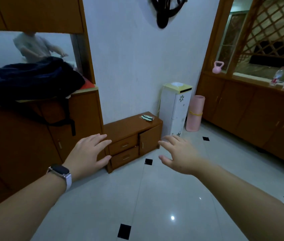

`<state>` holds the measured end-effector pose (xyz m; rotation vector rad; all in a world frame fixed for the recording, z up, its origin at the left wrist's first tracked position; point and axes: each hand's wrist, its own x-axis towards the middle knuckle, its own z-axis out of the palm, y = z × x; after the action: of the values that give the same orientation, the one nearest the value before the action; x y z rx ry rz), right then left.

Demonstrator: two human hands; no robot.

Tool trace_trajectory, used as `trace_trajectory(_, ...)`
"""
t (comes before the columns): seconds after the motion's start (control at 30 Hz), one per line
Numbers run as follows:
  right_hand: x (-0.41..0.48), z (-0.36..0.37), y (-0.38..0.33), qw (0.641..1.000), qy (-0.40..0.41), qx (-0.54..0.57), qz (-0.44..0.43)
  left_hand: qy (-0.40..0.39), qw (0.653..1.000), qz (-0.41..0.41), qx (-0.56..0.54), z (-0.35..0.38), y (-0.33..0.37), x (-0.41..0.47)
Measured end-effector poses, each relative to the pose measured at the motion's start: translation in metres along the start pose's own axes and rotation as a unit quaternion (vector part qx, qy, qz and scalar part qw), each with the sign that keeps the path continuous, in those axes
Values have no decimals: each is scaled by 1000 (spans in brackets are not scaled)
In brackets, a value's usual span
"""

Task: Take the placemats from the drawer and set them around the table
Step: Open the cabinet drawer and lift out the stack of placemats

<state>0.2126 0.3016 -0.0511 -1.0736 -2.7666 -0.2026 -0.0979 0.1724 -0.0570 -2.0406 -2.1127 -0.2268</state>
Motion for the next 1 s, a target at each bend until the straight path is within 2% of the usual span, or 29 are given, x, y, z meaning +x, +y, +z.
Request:
trace_trajectory(0.3,118,40,35,999,-45,6,25,-36,998,24,-37,55,-54,117)
trace_trajectory(0.6,196,86,99,998,-46,32,22,-66,997,24,-41,102,-66,214)
trace_trajectory(0.8,274,149,173,996,-56,67,-19,-83,996,-23,-39,153,-63,298)
trace_trajectory(1.0,366,206,254,987,-101,102,-79,-129,985,-99,-51,205,-57,382)
